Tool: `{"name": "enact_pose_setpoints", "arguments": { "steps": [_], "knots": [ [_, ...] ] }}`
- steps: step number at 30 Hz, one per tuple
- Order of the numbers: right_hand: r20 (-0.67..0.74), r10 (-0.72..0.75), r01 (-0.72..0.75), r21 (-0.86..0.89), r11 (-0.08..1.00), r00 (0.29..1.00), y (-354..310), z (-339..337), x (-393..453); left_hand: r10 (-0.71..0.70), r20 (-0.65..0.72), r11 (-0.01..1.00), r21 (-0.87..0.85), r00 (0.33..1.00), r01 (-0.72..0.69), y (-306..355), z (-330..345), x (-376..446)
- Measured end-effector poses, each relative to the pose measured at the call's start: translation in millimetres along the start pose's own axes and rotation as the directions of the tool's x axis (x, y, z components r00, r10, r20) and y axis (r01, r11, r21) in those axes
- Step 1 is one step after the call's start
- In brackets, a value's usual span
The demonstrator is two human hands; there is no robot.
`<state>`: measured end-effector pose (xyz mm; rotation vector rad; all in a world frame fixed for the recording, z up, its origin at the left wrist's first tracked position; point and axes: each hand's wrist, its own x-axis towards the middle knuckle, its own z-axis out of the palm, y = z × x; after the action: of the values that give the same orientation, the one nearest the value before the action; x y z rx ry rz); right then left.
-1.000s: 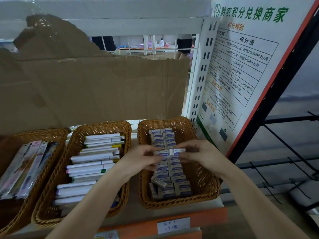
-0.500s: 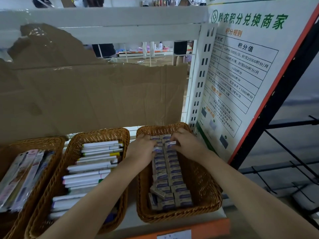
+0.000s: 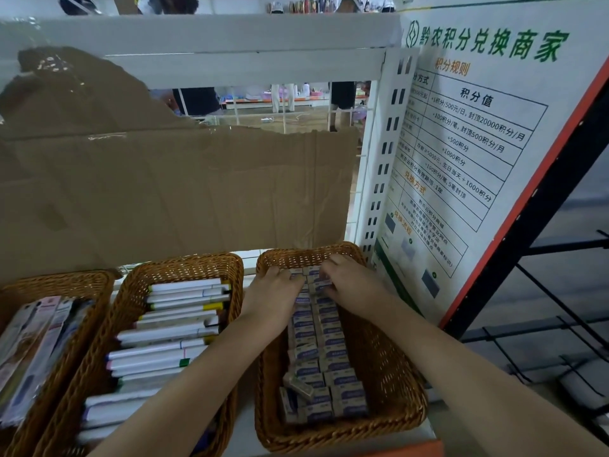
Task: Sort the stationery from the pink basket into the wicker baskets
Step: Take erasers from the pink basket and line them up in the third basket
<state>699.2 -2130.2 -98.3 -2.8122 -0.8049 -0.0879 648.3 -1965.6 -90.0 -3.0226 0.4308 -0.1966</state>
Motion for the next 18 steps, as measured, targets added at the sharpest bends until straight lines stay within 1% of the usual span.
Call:
{"name": "enact_pose_setpoints", "arguments": {
  "steps": [5,9,11,12,13,15,16,18],
  "knots": [
    [0.029,-0.008,0.008,-0.01,1.0,1.0,-1,0,1,0.016,0.022,1.0,0.006,1.0,-0.017,2,-1,0],
    [0.004,-0.043,0.043,0.007,0.999,0.999,-4,-8,-7,0.03,0.02,0.998,-0.06,0.999,-0.029,2,-8,-9],
    [-0.01,-0.09,0.09,0.052,0.995,0.996,-8,-13,-17,0.048,0.066,0.993,-0.108,0.997,-0.041,3,-12,-20],
    [0.018,-0.116,0.114,0.095,0.989,0.993,-12,-15,-23,0.059,0.099,0.99,-0.133,0.993,-0.045,3,-15,-26],
    [0.076,-0.144,0.133,0.144,0.981,0.987,-16,-17,-28,0.071,0.129,0.987,-0.153,0.989,-0.051,4,-18,-32],
    [0.223,-0.192,0.142,0.224,0.964,0.956,-26,-19,-38,0.098,0.175,0.983,-0.174,0.98,-0.067,6,-23,-43],
    [0.282,-0.21,0.142,0.243,0.96,0.936,-30,-18,-43,0.106,0.197,0.981,-0.182,0.975,-0.07,6,-25,-48],
    [0.346,-0.229,0.152,0.235,0.96,0.91,-36,-17,-49,0.125,0.239,0.978,-0.194,0.963,-0.079,7,-28,-57]
  ]
}}
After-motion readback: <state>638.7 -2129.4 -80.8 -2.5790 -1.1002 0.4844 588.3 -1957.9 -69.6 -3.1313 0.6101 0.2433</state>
